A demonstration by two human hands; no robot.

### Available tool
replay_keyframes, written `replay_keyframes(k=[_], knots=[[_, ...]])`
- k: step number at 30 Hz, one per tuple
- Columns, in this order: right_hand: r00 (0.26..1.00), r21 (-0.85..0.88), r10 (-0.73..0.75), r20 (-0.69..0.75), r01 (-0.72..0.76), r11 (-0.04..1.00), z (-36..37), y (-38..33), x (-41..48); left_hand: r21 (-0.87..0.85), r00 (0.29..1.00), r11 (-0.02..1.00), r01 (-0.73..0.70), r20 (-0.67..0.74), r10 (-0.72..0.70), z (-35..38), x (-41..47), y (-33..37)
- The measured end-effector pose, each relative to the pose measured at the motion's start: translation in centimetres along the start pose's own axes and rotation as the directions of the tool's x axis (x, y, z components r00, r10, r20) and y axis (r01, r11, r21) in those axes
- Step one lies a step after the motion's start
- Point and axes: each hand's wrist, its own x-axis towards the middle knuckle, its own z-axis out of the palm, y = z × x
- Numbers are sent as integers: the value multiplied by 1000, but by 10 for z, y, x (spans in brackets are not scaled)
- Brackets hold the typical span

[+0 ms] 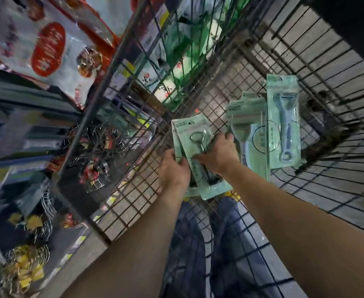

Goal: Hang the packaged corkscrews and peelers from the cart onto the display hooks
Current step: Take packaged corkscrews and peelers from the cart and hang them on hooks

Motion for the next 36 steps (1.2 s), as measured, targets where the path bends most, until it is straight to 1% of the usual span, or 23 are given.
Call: replay_keyframes(k=[3,4,6,7,10,13,16,18,21,24,27,31,33,36], knots=[[998,126,22,-61,-14,992,-1,3,-3,-58,996,996,74,-38,-77,0,0,6],[998,206,30,-62,-16,978,-2,4,-3,-79,994,992,95,-47,-99,0,0,8],[998,391,46,-49,-23,920,-5,6,-6,-128,991,984,120,-49,-127,-1,-4,12],[998,450,40,-45,-16,893,-7,8,-7,-148,990,981,123,-43,-131,-2,-6,13],[1000,550,-18,-21,27,835,-16,14,-14,-205,992,971,123,-2,-126,-7,-14,12],[996,706,-68,60,6,709,-28,22,-29,-210,997,975,76,6,-76,-13,-20,4],[997,769,-31,73,-36,638,-47,27,-56,-220,999,975,30,30,-24,-36,-38,11],[998,796,15,63,-59,602,-61,29,-77,-216,997,976,5,78,12,-55,-54,18],[997,814,-12,79,-58,578,-87,20,-126,-207,992,978,-14,121,40,-86,-78,28],[998,849,4,56,-50,526,-113,9,-173,-241,986,968,-69,130,103,-123,-116,48],[1000,863,-8,-19,21,505,-138,-9,-223,-253,970,946,-200,83,227,-162,-154,67],[987,860,-22,-159,150,488,-164,-35,-283,-298,934,908,-295,108,339,-222,-190,85],[973,854,-50,-224,221,472,-175,-46,-304,-303,915,885,-355,84,395,-253,-201,91],[957,837,-108,-270,289,466,-191,-66,-335,-303,876,840,-449,33,480,-298,-219,98]])
